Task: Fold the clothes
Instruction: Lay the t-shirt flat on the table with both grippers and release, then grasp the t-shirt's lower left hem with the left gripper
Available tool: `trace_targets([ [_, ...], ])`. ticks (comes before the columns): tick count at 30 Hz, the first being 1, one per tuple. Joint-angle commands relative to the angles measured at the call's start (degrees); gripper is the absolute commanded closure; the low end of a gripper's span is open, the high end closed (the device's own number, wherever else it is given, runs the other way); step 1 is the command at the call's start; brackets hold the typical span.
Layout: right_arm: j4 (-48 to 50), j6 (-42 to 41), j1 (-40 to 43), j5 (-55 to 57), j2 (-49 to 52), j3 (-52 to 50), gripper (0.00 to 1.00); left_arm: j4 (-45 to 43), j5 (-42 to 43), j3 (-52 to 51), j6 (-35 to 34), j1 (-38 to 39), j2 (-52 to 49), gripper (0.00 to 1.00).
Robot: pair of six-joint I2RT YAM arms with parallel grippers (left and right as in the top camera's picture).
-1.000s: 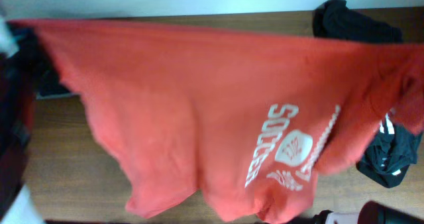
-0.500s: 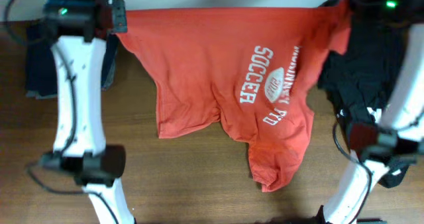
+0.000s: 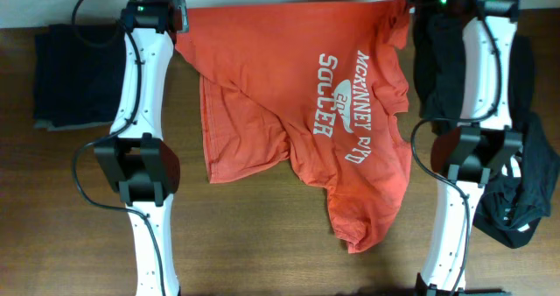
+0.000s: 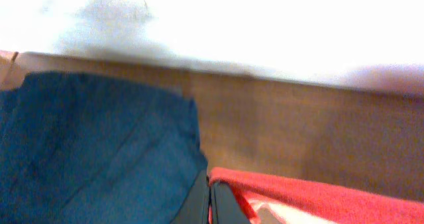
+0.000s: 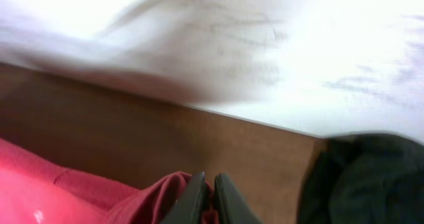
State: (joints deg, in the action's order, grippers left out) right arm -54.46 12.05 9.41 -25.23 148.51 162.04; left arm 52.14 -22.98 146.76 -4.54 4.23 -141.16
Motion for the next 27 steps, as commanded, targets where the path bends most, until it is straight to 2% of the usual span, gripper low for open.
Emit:
trace_targets([
  [1, 3.9, -0.8, -1.2, 5.9, 2.1, 0.5, 0.89, -3.4, -1.3, 0.3, 0.2, -1.8, -1.9, 1.0],
  [2, 5.6, -0.8, -1.7, 7.0, 2.7, 0.4, 0.88, -4.2, -0.6, 0.3, 0.2, -1.8, -2.2, 0.99],
  [3, 6.8, -0.8, -2.0, 7.7, 2.8, 0.3, 0.79, -5.0, -0.1, 0.3, 0.2, -1.8, -2.4, 0.91],
  [4, 8.2, -1.0, -2.3, 8.7, 3.1, 0.3, 0.55, -5.5, 0.3, 0.3, 0.2, -1.8, -2.4, 0.69],
  [5, 8.8, -1.6, -2.3, 9.2, 3.1, 0.3, 0.41, -5.6, 0.3, 0.3, 0.2, -1.8, -2.4, 0.49],
  [6, 10.1, -4.2, -2.3, 10.3, 2.9, 0.3, 0.19, -5.5, 0.3, 0.4, 0.3, -1.8, -2.4, 0.13],
  [7, 10.4, -5.7, -2.2, 10.6, 2.6, 0.3, 0.13, -5.2, 0.3, 0.6, 0.3, -1.8, -2.3, 0.01],
  [8, 10.3, -8.3, -1.8, 10.6, 1.7, 0.3, 0.03, -3.9, 0.3, 1.4, 0.3, -1.8, -2.1, 0.01],
  [9, 10.0, -10.6, -1.4, 10.5, 0.7, 0.3, 0.01, -1.9, 0.6, 2.4, 0.3, -1.8, -1.8, 0.01],
  [14, 4.0, -12.8, -0.4, 10.5, -5.7, 0.7, 0.01, 7.2, 4.9, 8.2, 0.3, -1.8, 0.4, 0.01],
  [20, -13.1, -12.8, -0.4, 9.8, -18.8, 1.4, 0.01, 23.9, 16.0, 14.8, 0.3, -1.2, 7.7, 0.01],
  [27, -27.1, -11.6, -0.3, 9.4, -32.5, 1.4, 0.01, 41.1, 16.8, 14.9, -0.9, 2.8, 14.4, 0.01],
])
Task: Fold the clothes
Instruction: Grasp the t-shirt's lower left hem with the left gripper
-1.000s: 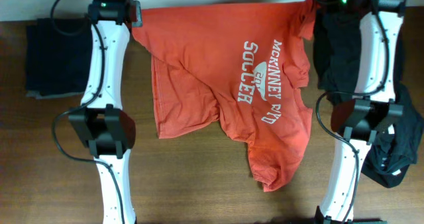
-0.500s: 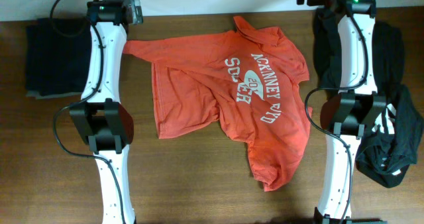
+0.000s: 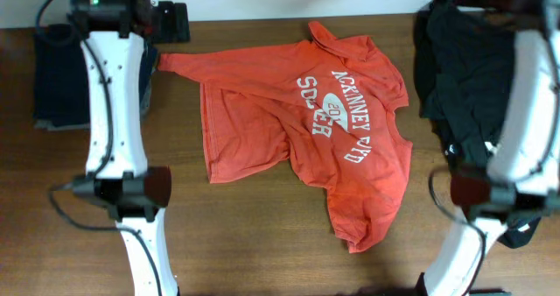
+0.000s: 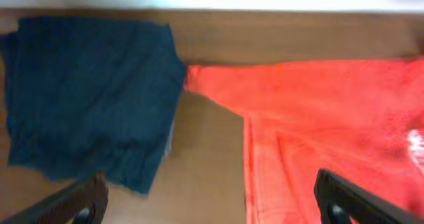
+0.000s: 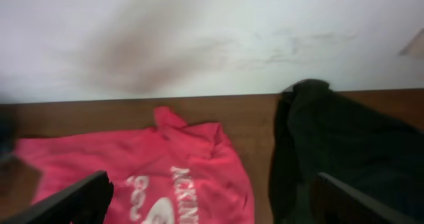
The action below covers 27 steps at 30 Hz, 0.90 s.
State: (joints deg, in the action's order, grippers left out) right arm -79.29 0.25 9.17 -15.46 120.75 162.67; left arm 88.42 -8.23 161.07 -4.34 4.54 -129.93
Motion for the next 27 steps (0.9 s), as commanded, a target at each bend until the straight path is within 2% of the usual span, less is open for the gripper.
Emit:
trace_targets([
  [1, -4.0, -0.3, -0.1, -0.3, -6.9, 0.7, 0.01, 7.1, 2.0, 0.6, -2.0, 3.5, 3.7, 0.01],
  [7, -11.8, -1.5, -0.1, 0.0, -14.8, 0.7, 0.01, 8.3, 2.3, 0.1, -2.4, 8.9, 8.2, 0.02],
  [11, -18.1, -4.3, -0.1, 6.1, -19.3, 0.7, 0.01, 8.3, 2.5, -0.6, -2.5, 12.0, 13.5, 0.01],
  [14, -18.1, -6.7, -0.1, 6.4, -23.1, 0.0, 0.01, 8.3, 2.4, -4.7, -2.9, 13.5, 18.0, 0.01],
  [20, -18.1, -9.8, -0.2, 5.2, -29.7, -4.2, 0.01, 8.3, 2.2, -21.7, -7.2, 14.1, 25.8, 0.01],
  [24, -18.0, -9.7, -0.2, 5.2, -34.4, -18.1, 0.01, 7.4, -0.5, -37.4, -12.4, 14.1, 28.6, 0.01],
  [27, -18.0, -9.1, -0.2, 5.2, -35.5, -28.2, 0.01, 2.5, -0.3, -47.7, -12.8, 14.1, 28.7, 0.01],
])
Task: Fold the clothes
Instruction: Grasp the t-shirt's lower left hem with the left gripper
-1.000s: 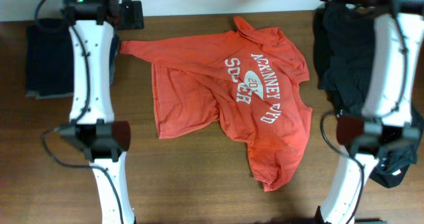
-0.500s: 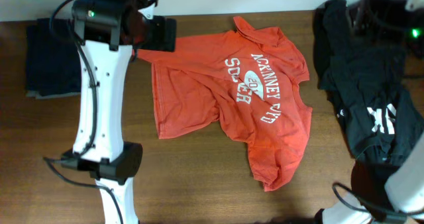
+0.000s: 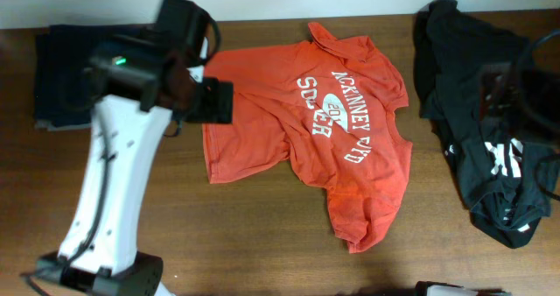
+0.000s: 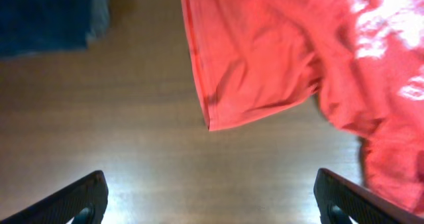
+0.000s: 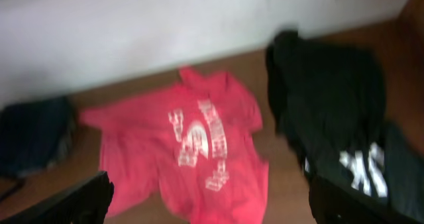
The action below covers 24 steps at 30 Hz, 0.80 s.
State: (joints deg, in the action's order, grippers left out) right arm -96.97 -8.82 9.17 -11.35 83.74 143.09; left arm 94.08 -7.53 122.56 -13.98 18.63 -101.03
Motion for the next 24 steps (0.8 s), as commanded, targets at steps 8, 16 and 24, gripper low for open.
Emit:
trace_targets([
  [8, 7.5, 2.6, -0.2, 1.1, 1.7, -31.3, 0.01, -27.8, 1.9, -40.2, -8.7, -2.5, -0.2, 0.03],
  [16, 10.8, 2.6, -0.2, 0.8, 1.8, -38.1, 0.0, -47.3, 4.8, -59.1, -10.8, -2.8, -0.2, 0.27],
  [24, 10.6, 2.6, -0.2, 0.9, 1.8, -38.1, 0.0, -57.0, 4.8, -66.4, -11.9, -2.8, -0.2, 0.64],
])
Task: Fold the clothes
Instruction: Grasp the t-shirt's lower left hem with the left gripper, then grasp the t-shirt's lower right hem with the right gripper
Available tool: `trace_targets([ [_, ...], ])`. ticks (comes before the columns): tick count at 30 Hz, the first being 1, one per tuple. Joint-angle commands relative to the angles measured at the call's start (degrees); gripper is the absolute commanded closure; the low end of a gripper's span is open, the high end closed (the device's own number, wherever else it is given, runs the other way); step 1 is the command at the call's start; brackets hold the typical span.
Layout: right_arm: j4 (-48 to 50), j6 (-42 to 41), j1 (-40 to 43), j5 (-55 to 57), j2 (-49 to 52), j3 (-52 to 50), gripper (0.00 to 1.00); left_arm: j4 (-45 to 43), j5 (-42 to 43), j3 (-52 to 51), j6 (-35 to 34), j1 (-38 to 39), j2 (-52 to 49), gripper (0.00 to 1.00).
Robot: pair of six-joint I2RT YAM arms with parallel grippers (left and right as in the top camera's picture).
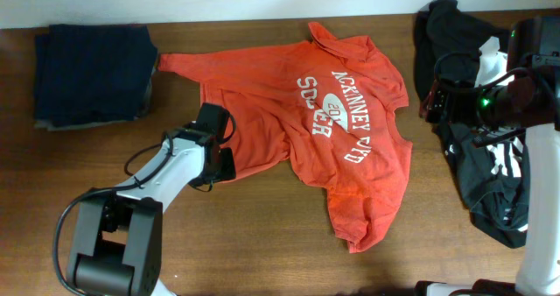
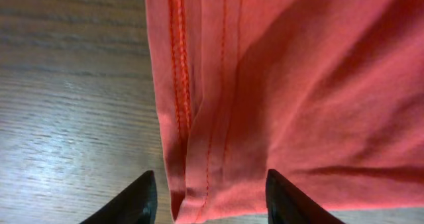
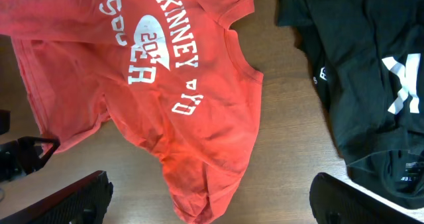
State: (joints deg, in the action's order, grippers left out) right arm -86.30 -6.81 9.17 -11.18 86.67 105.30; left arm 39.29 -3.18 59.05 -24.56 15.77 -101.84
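An orange T-shirt (image 1: 324,130) with white "McKinney Soccer" print lies spread face up on the wooden table, its collar towards the right. My left gripper (image 1: 219,160) is low at the shirt's lower-left hem corner. In the left wrist view the stitched hem corner (image 2: 199,151) lies between the open fingers of the left gripper (image 2: 211,205), which touch nothing. My right gripper (image 3: 215,201) hangs wide open high above the table, empty, looking down on the shirt (image 3: 159,71) and the black clothes.
A folded dark blue garment (image 1: 92,73) lies at the far left corner. A heap of black clothes (image 1: 490,165) with white print covers the right side, under the right arm (image 1: 525,77). Bare wood (image 1: 262,243) runs along the front.
My left gripper was high over the shirt's left part and is now down at its lower-left hem corner, still open. The right wrist camera now looks straight down. The shirt has not moved.
First both grippers were shut on the shirt's two far corners at the table's back edge. Then both were open and raised, with the shirt lying flat. The left then hung over the shirt's left side and now sits at the hem corner.
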Motion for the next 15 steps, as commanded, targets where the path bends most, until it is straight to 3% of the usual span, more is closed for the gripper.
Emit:
trace_targets([
  [1, -0.3, 0.5, -0.2, 0.7, -1.1, -0.3, 0.0, -3.0, 0.7, -3.5, -1.4, 0.1, 0.6, 0.74],
  [2, -0.5, 0.5, -0.2, 0.7, -1.1, -0.3, 0.0, -3.3, 0.7, -3.8, -1.4, 0.1, 0.6, 0.81],
  [3, -0.9, 0.5, -0.2, 0.7, -1.1, -0.3, 0.0, -3.3, 0.3, -3.9, -1.3, 0.1, 0.6, 0.99],
  [10, -3.5, 0.5, -0.2, 0.7, -1.1, -1.4, 0.0, 4.9, -2.6, -1.3, -0.9, -10.1, 10.3, 1.0],
  [15, -3.9, 0.5, -0.2, -1.2, -1.1, -8.3, 0.01, 5.0, -2.6, -1.3, 0.3, -17.8, 18.3, 0.99],
])
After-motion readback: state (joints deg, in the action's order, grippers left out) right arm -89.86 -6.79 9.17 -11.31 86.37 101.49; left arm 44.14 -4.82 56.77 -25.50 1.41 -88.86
